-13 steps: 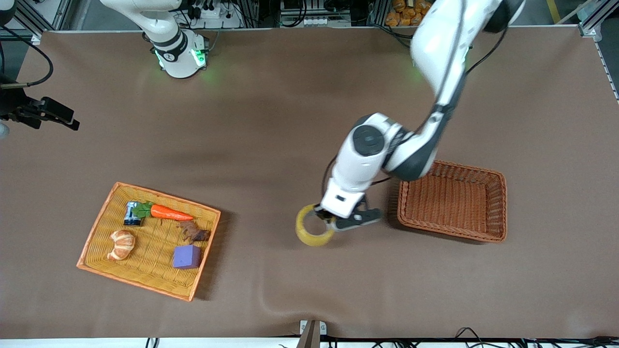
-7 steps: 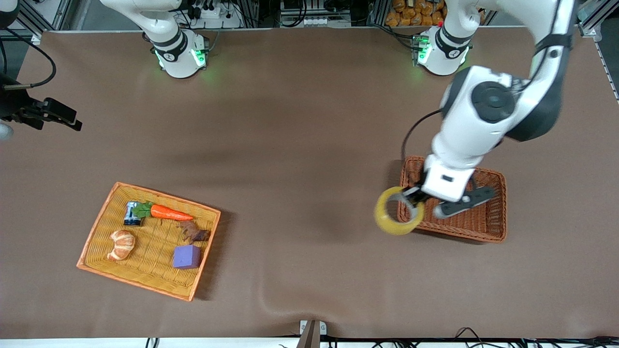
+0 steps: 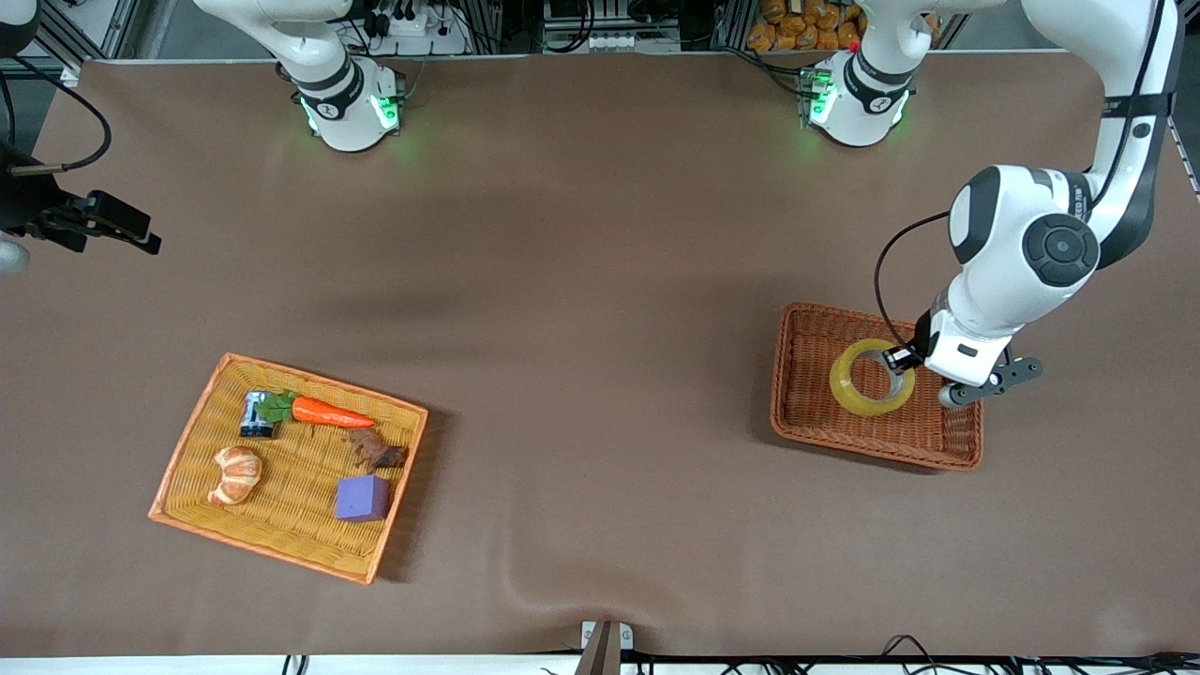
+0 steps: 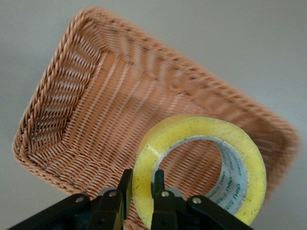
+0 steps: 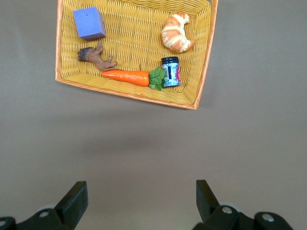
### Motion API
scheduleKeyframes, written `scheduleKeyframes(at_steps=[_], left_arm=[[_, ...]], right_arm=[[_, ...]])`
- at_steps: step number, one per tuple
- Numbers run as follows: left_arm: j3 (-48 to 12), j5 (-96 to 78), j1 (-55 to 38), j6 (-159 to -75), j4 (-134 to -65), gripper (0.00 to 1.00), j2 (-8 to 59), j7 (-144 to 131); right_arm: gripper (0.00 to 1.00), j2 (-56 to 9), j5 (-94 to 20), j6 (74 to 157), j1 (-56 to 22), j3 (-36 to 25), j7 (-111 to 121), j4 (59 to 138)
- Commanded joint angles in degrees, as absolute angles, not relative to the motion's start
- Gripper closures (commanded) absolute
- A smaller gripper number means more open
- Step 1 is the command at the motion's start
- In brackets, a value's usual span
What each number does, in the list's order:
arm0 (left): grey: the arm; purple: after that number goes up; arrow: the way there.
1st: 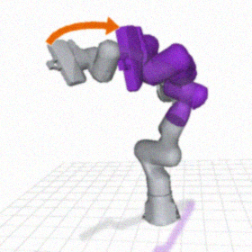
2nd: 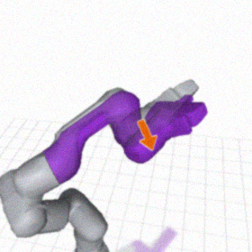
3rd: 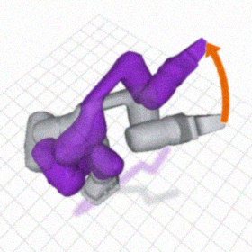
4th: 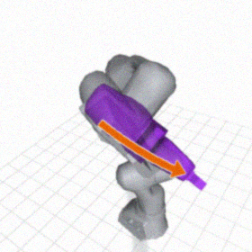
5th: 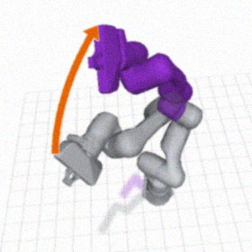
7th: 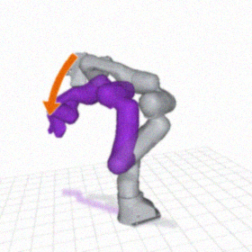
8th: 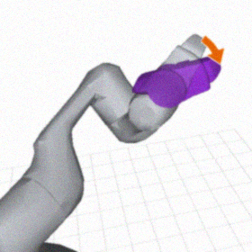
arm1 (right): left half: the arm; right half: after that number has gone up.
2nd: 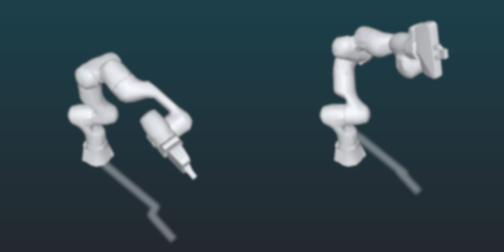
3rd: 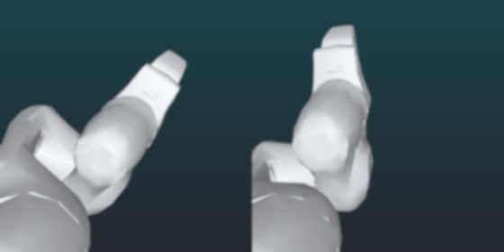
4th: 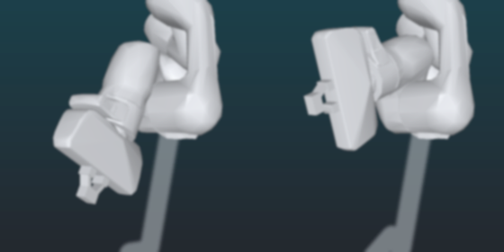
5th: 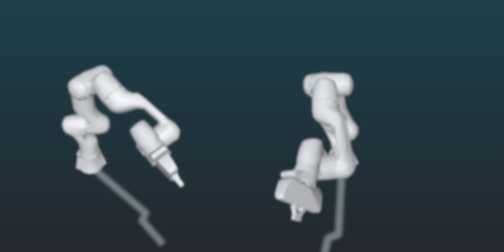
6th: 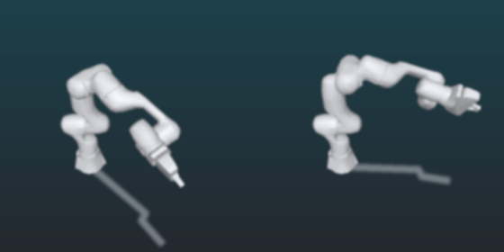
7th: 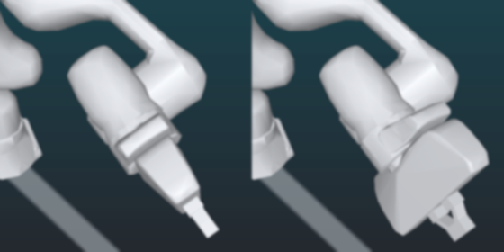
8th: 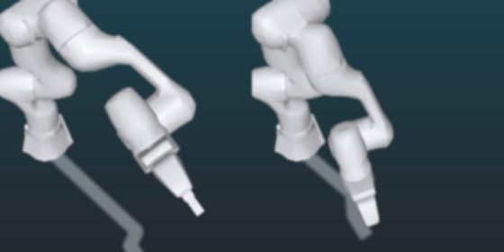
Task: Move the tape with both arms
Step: 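Release the tape into the basket and raise the left gripper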
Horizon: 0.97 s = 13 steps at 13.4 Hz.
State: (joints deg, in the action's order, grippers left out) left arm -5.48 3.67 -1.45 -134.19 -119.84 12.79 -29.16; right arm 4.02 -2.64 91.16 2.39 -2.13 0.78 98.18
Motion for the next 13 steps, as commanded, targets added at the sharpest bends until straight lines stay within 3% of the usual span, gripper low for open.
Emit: scheduleKeyframes(at_steps=[1,2,3,5,6,9,11,13], left_arm=[[-6.42,4.57,0.09,-140.27,-125.86,1.00,11.33,-28.83],[-6.33,4.83,0.17,-140.27,-125.08,0.43,12.47,-28.83],[-6.33,4.83,0.78,-140.36,-124.11,0.00,12.92,-28.83],[-6.50,5.01,0.97,-137.49,-122.36,0.00,10.30,-28.31],[-6.50,5.01,0.62,-130.67,-118.60,0.00,8.72,-26.21],[-7.12,4.92,0.44,-104.57,-98.85,0.00,9.05,-22.17],[-7.03,4.31,0.88,-98.02,-91.52,0.00,8.70,-18.56],[-7.12,4.22,0.97,-95.72,-90.18,0.00,5.73,-14.08]], right_arm=[[0.00,3.43,-3.25,90.53,2.81,-1.93,1.32,97.56],[0.00,3.34,-3.25,90.44,2.90,-1.93,1.32,97.56],[0.00,3.25,-3.25,90.18,3.16,-1.93,1.75,97.65],[0.00,2.99,-3.25,89.82,3.60,-2.11,4.03,98.00],[0.00,2.99,-3.25,89.91,3.86,-2.11,4.22,98.00],[0.00,2.90,-3.25,89.82,3.60,-2.11,4.22,98.09],[0.00,2.99,-3.25,89.82,3.52,-2.11,4.22,98.09],[0.00,2.99,-3.25,89.82,3.52,-2.11,4.22,98.09]])
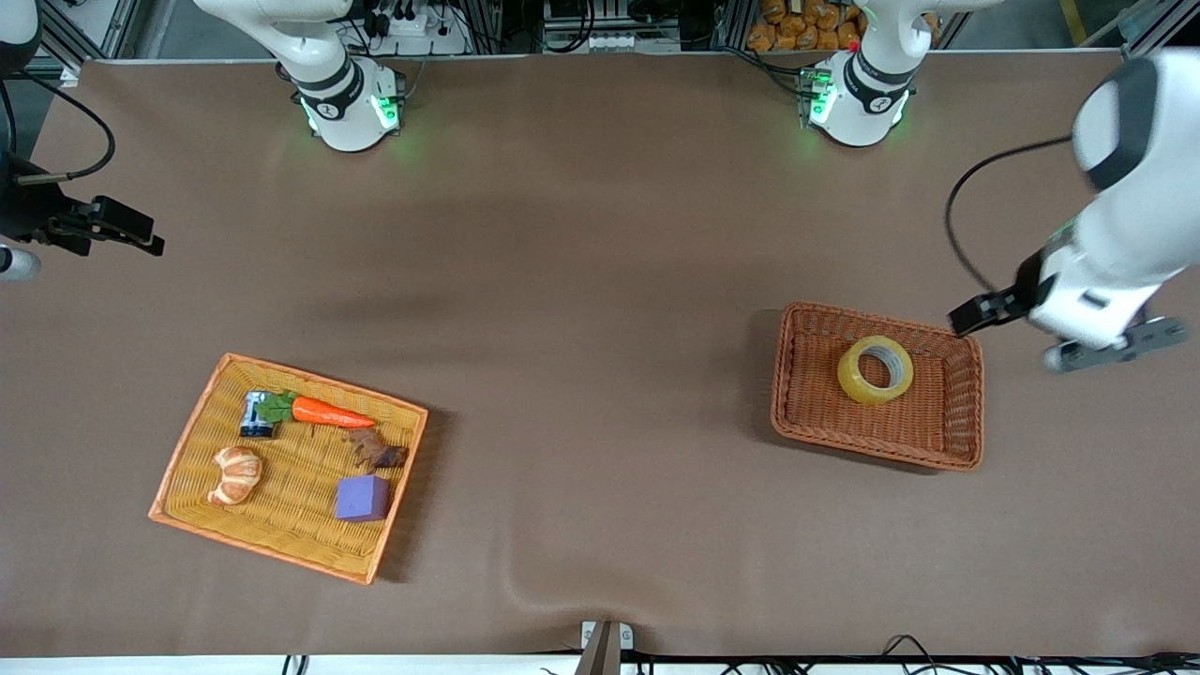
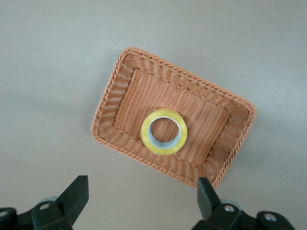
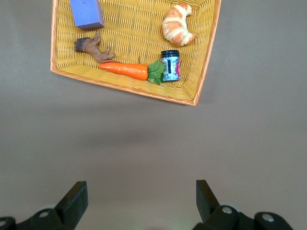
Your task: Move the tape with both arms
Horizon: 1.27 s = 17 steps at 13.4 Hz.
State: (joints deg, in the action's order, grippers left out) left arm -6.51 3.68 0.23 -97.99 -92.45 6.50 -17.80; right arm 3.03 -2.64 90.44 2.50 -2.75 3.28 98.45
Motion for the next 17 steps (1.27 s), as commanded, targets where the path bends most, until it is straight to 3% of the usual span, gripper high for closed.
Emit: scheduleKeyframes(at_steps=[1,17], left_arm=[[-7.03,4.31,0.88,-95.71,-90.00,0.00,4.06,-13.19],[-7.29,-0.53,0.62,-90.44,-87.54,0.00,1.85,-12.22]], right_arm=[[0.00,2.99,-3.25,89.82,3.60,-2.11,4.22,98.09],[0.00,2.73,-3.25,89.82,3.52,-2.11,4.22,98.09]])
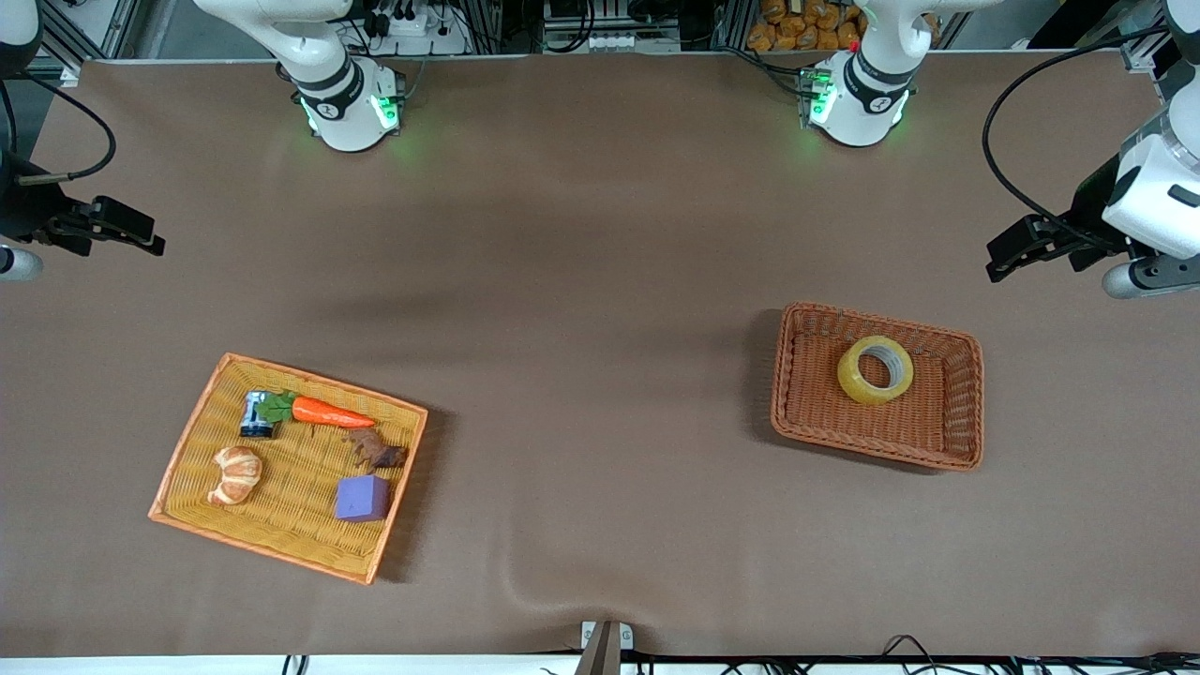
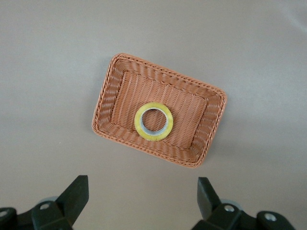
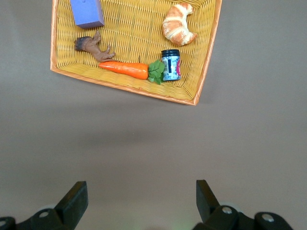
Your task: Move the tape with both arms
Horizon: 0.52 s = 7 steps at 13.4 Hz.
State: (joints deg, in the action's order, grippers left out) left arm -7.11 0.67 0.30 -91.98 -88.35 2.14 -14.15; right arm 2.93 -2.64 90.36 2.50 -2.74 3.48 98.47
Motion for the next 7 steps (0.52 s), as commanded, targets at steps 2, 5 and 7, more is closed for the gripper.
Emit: scheduleKeyframes(at_steps=[2,5,7], left_arm=[[-7.29,-0.44,0.70,-90.44,-87.54,0.00,1.85,-12.22],[-6.86,-0.70,0.36,-90.44,-87.37,0.00,1.85,-11.87],[-4.50,-0.52,-3.32,-90.44,-87.36,0.00,2.02,-11.87]], right_arm=[[0.00,2.72,-3.25,89.83,3.43,-2.11,4.22,98.09],[0.00,2.20,-3.25,89.82,3.51,-2.11,4.22,98.09],[0.00,2.20,-3.25,89.91,3.52,-2.11,4.22,98.09]])
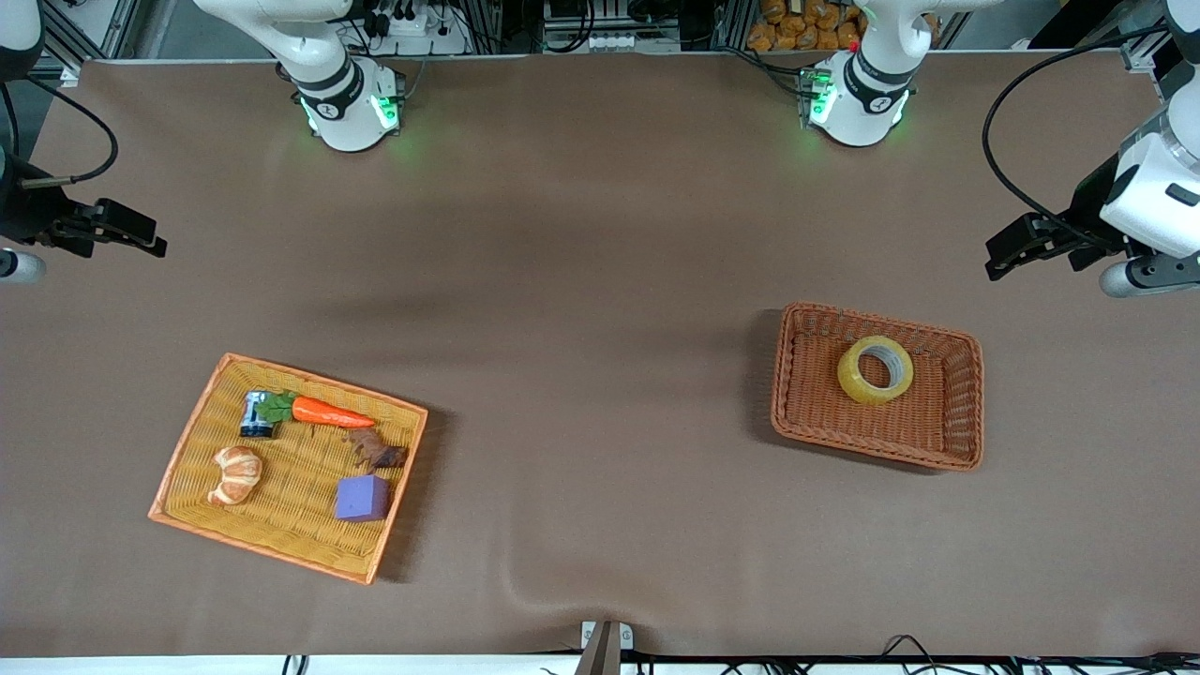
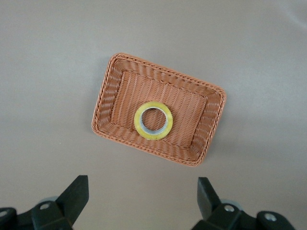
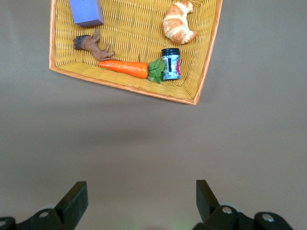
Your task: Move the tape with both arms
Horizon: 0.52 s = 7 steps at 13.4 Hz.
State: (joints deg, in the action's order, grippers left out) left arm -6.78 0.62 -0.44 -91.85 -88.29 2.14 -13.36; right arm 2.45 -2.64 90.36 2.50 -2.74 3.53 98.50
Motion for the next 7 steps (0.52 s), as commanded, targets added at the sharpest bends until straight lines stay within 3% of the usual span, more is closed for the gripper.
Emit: scheduleKeyframes(at_steps=[1,7], left_arm=[[-2.13,-0.01,-5.43,-90.44,-87.36,0.00,2.02,-11.87],[4.29,-1.05,-10.10,-88.86,-85.96,0.00,2.29,-7.74]], right_arm=[[0.00,2.20,-3.25,89.91,3.52,-2.11,4.22,98.09],[0.00,2.20,-3.25,89.91,3.52,-2.11,4.22,98.09]])
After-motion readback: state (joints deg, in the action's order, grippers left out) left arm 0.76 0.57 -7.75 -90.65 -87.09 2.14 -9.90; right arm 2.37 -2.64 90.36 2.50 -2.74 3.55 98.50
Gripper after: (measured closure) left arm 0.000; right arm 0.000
